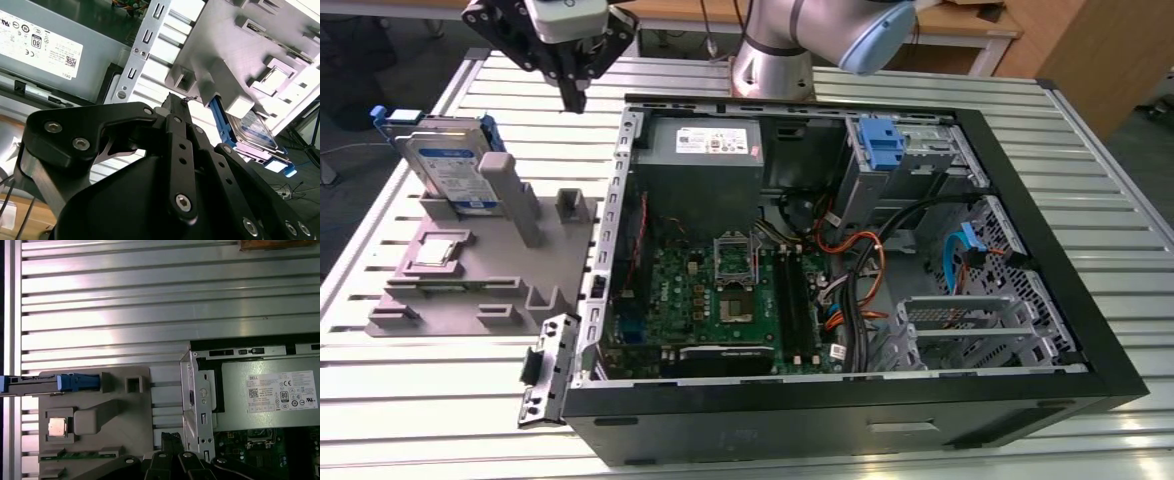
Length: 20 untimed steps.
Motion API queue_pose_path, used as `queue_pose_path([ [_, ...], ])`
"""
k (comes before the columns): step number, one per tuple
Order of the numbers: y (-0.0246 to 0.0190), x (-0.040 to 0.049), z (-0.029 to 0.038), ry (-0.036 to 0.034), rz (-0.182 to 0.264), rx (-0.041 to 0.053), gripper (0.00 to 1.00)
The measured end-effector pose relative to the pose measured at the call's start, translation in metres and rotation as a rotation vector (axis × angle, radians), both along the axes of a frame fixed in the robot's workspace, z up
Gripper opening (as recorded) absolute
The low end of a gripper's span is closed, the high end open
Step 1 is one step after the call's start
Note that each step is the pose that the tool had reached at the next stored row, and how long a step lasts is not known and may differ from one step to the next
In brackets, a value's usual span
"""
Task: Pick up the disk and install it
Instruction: 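Reach for the disk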
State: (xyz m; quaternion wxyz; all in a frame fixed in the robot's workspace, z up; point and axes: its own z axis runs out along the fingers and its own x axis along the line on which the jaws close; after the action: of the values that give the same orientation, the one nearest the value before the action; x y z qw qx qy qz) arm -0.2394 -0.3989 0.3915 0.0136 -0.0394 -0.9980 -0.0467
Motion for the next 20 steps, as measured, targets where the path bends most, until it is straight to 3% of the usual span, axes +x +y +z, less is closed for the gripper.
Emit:
queue_pose_path([
  [20, 0.0000, -0.0154, 0.0000, -0.0033, 0.000, 0.0001, 0.11],
])
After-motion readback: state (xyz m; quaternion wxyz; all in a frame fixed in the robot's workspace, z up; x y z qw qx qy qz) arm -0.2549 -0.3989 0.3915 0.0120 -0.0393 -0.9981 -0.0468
